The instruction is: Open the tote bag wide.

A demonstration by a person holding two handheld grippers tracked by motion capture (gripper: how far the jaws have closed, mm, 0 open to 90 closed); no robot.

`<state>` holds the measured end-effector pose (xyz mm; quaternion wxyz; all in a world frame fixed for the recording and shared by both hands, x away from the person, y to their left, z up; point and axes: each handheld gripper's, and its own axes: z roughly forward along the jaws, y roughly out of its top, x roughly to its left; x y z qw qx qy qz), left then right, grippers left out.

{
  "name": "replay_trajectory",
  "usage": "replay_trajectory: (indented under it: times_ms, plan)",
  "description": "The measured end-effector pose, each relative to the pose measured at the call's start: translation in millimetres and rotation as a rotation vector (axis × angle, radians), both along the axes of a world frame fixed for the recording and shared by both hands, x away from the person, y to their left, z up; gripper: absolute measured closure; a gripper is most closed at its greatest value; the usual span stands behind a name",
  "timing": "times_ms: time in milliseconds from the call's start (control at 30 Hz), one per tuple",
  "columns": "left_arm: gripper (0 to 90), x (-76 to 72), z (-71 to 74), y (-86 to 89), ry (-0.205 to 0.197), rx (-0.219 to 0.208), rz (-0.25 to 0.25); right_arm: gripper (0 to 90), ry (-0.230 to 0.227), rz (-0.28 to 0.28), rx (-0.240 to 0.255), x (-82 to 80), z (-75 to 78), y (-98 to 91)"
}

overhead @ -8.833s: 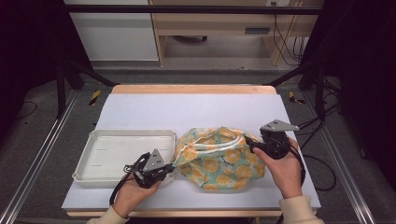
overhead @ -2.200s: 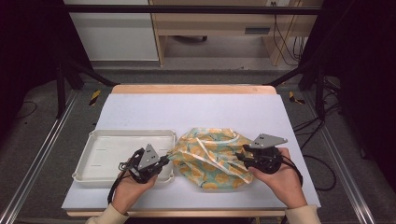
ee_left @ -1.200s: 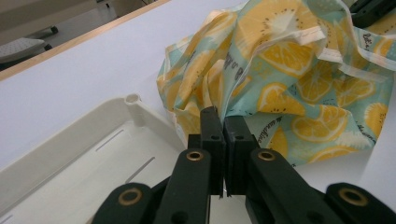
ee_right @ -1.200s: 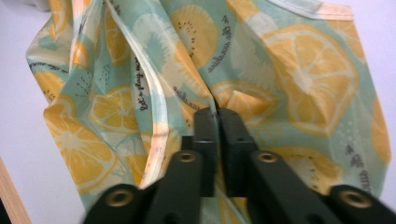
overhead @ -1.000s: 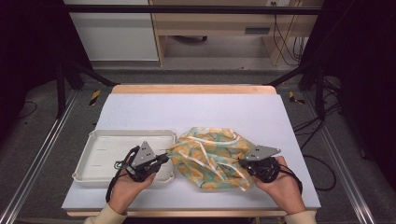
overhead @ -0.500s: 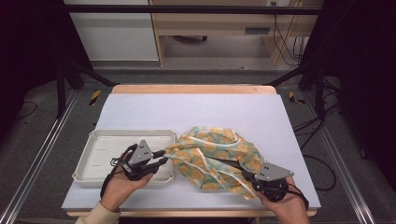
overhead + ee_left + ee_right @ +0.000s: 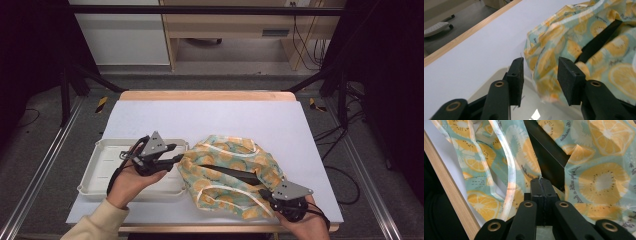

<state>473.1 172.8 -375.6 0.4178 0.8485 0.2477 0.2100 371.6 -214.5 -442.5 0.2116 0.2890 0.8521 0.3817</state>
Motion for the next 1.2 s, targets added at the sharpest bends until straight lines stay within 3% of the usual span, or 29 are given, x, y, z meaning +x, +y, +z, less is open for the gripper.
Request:
replay_trajectory:
  times_ms: [200, 300, 400, 467, 600, 733, 800, 1033, 1133, 1200]
  plan:
    - [43.5, 23.0, -1.7, -28.6, 0.038, 0.045, -0.077, 90.0, 0.006, 0.010, 0.002, -0.6, -2.9, 0.6]
    - [37.7, 36.6, -8.5, -43.0, 0.080, 0.107, -0.122, 90.0, 0.005, 0.013, 0.004, 0.4, -2.7, 0.8]
    - [35.8, 45.1, -15.1, -51.9, 0.113, 0.127, -0.145, 90.0, 0.006, 0.017, 0.007, 1.2, -2.1, 1.1]
    - [41.6, 46.6, -17.6, -56.4, 0.128, 0.139, -0.168, 90.0, 0.006, 0.026, 0.010, 1.4, -1.4, 1.4]
    - [65.9, 45.8, -17.9, -63.5, 0.116, 0.232, -0.163, 90.0, 0.011, 0.039, 0.004, -1.7, 0.6, 3.7]
    - [88.6, 48.6, -16.0, -66.2, 0.123, 0.245, -0.142, 90.0, 0.019, 0.065, -0.016, -7.0, 1.1, 7.4]
    - [90.0, 51.2, -13.2, -67.5, 0.113, 0.240, -0.118, 90.0, 0.029, 0.074, -0.036, -9.1, 0.2, 9.0]
    - [90.0, 61.8, 7.2, -64.3, 0.027, 0.132, -0.018, 90.0, 0.060, 0.094, -0.087, -10.9, -6.1, 12.2]
    - [90.0, 63.1, 11.2, -63.3, 0.035, 0.090, -0.011, 90.0, 0.071, 0.101, -0.098, -11.6, -9.7, 14.0]
    - [90.0, 60.7, 12.3, -63.2, 0.039, 0.089, -0.024, 90.0, 0.069, 0.101, -0.088, -11.5, -9.3, 13.6]
